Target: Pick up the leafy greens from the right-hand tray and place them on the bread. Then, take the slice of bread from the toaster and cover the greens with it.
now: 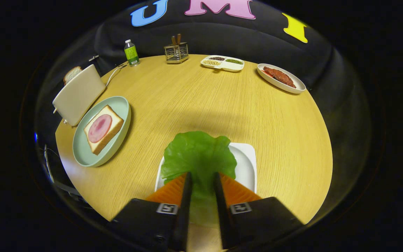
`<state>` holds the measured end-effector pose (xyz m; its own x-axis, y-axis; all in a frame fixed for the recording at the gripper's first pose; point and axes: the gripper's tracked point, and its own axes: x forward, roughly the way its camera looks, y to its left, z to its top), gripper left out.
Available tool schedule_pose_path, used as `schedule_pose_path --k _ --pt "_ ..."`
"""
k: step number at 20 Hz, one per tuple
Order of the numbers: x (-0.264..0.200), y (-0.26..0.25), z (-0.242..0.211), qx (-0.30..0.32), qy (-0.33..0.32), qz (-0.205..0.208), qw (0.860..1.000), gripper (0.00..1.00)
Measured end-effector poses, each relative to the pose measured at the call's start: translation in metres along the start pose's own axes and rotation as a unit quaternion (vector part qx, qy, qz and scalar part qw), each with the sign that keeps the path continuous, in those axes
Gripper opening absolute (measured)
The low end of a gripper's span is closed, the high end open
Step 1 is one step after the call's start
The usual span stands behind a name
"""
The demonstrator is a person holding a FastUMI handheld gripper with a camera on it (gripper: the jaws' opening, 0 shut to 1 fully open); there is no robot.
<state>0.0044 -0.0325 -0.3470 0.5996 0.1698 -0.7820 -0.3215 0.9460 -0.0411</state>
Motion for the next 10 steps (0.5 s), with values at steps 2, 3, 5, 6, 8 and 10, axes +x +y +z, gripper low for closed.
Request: schedule_pose_path --k 2,3,5,6,8,10 --pt "-0.001 0.002 0.000 0.003 0.002 -0.003 1.000 0.23" --pt "-0.001 0.003 0.000 0.001 0.004 -0.001 1.000 0.11" --pt "0.000 0.003 0.001 0.002 0.011 0.001 1.000 0.07" --pt "0.000 0.002 0.001 0.006 0.015 0.000 1.000 0.07" --pt "-0.007 0.002 0.005 0.013 0.013 -0.006 1.000 0.07" --pt "-0.017 0.003 0.015 0.016 0.001 -0.008 1.000 0.06"
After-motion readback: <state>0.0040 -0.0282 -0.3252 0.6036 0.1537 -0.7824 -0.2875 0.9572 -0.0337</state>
